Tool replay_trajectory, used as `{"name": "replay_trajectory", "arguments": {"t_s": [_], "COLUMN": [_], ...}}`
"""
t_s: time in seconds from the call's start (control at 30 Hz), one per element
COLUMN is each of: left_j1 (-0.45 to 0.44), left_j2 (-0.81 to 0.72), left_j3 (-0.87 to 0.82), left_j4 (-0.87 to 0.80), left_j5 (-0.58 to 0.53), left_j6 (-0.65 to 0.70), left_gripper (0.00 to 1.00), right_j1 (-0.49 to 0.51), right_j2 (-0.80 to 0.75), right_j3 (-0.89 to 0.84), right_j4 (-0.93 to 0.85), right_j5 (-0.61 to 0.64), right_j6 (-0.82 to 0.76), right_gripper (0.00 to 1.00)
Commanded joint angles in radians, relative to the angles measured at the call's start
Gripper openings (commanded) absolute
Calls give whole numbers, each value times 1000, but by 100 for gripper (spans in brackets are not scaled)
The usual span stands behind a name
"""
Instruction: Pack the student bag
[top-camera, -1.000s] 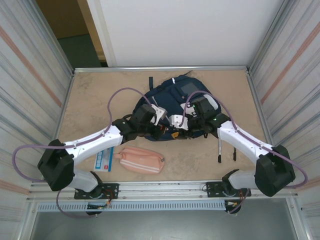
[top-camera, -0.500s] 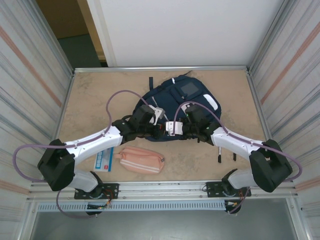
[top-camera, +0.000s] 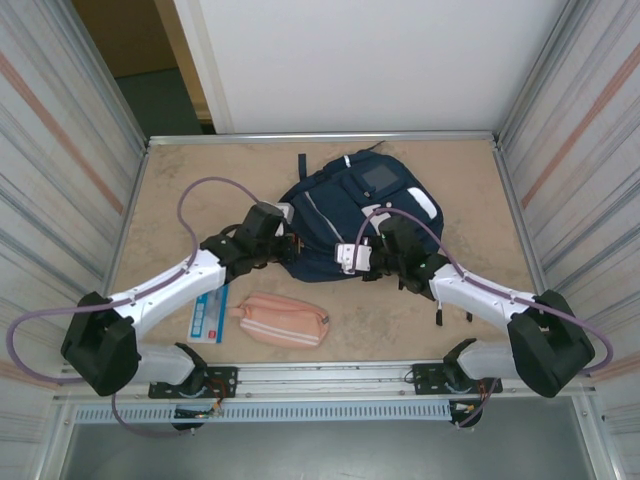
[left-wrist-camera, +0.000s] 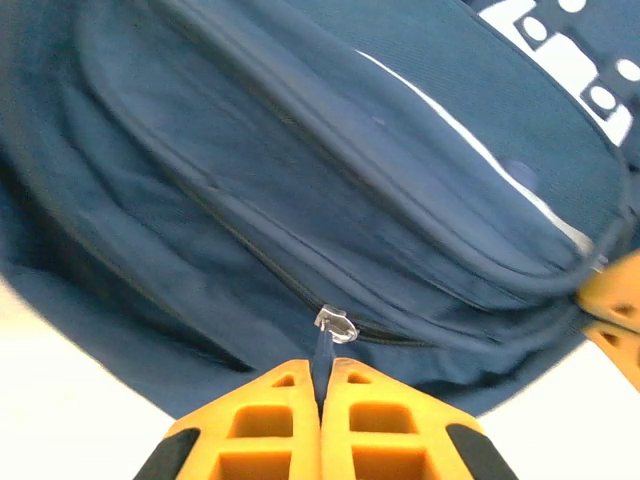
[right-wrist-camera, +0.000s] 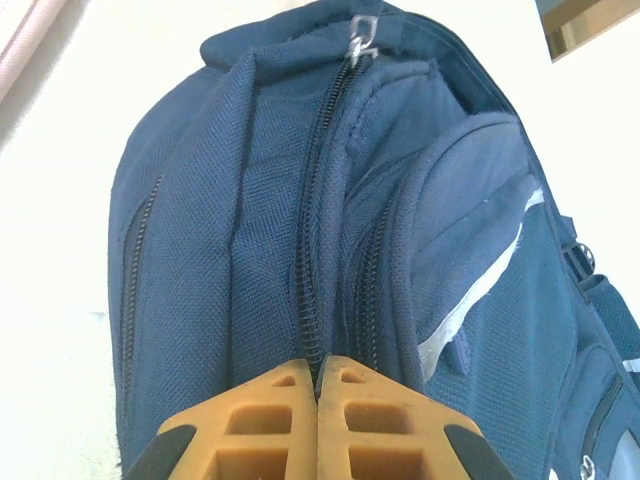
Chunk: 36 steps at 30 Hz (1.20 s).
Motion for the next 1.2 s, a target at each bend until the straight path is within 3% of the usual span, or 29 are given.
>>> {"name": "replay_trajectory", "arguments": {"t_s": [0.0,0.17,0.27,0.37,0.43,0.53,0.67,0.77,0.93,1.07,1.17], "left_j1": [32,9,-40,-63,-66,-71,-86,-87,-88,-81,-60], "left_j2": [-43,-34,-44,-36,-25,-22,-22,-8,14,-7,-36], "left_j3": [-11,49,60,48,38,6,-9,-4,0,-1,-26], "left_j4": [-49,-26,1,44,59,120,164,160,181,151,123], "left_j5": [-126,177,233,291,301,327,345,351,380,327,246], "left_j6": [8,-60,-98,-109,-127,-192,-241,-251,-250,-212,-189], "left_gripper": [0,0,0,0,0,0,0,0,0,0,0], "right_j1": [-23,10,53,58,67,95,93,99,122,109,83], "right_j2": [-41,-68,-106,-122,-105,-71,-60,-70,-45,-50,-66], "right_j3": [-20,4,11,-12,-14,-12,-4,-9,-35,-46,-45], "right_j4": [-26,-91,-85,2,33,28,-80,-97,-25,-33,-51], "right_j5": [35,-53,-81,-119,-104,-33,-111,-103,101,157,115], "right_j6": [42,79,137,235,265,272,235,253,286,269,259], "right_gripper": [0,27,33,48,49,49,48,48,43,29,6]}}
